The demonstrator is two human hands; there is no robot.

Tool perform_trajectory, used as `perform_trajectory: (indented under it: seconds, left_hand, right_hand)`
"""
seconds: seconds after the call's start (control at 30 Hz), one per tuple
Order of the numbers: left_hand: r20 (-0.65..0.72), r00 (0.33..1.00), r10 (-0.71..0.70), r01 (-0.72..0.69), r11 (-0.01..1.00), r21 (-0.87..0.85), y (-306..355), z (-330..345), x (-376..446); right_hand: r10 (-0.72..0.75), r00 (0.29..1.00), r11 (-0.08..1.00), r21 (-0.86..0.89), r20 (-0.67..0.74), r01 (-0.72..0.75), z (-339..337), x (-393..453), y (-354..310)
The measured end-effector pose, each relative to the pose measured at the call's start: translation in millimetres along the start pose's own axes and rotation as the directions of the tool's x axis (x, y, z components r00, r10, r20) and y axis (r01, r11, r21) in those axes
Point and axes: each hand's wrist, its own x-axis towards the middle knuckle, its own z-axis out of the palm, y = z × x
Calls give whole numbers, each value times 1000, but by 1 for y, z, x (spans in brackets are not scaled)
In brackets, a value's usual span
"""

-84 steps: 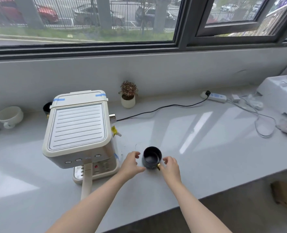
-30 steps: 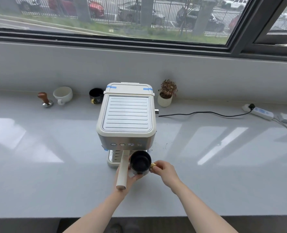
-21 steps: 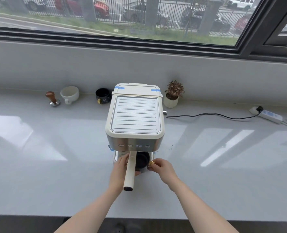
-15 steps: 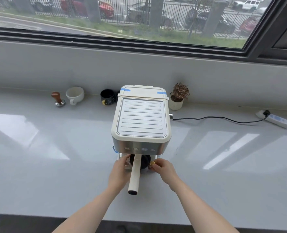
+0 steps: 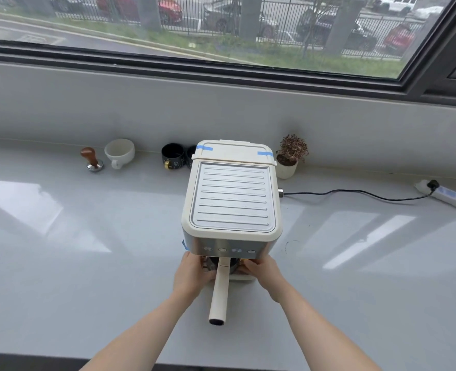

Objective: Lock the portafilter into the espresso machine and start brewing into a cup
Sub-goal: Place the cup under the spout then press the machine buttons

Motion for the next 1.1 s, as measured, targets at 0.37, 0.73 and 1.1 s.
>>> perform_trajectory:
  seconds: [0.37,0.73,1.1]
  left_hand:
    - [-23,1000,15,-14,999,44,-4,-3,10]
    - [54,997,62,-61,998,-27,1,-23,13]
    - [-74,972,222,-233,948,-218,25,-67,-22]
  right_hand:
    - [59,997,994,-85,-41,-63,-2,4,-13]
    - [-51,988,959,-285,-148,7,-2,-7,-22]
    - [-266,930,955,-199,-253,219,-17,-45,-39]
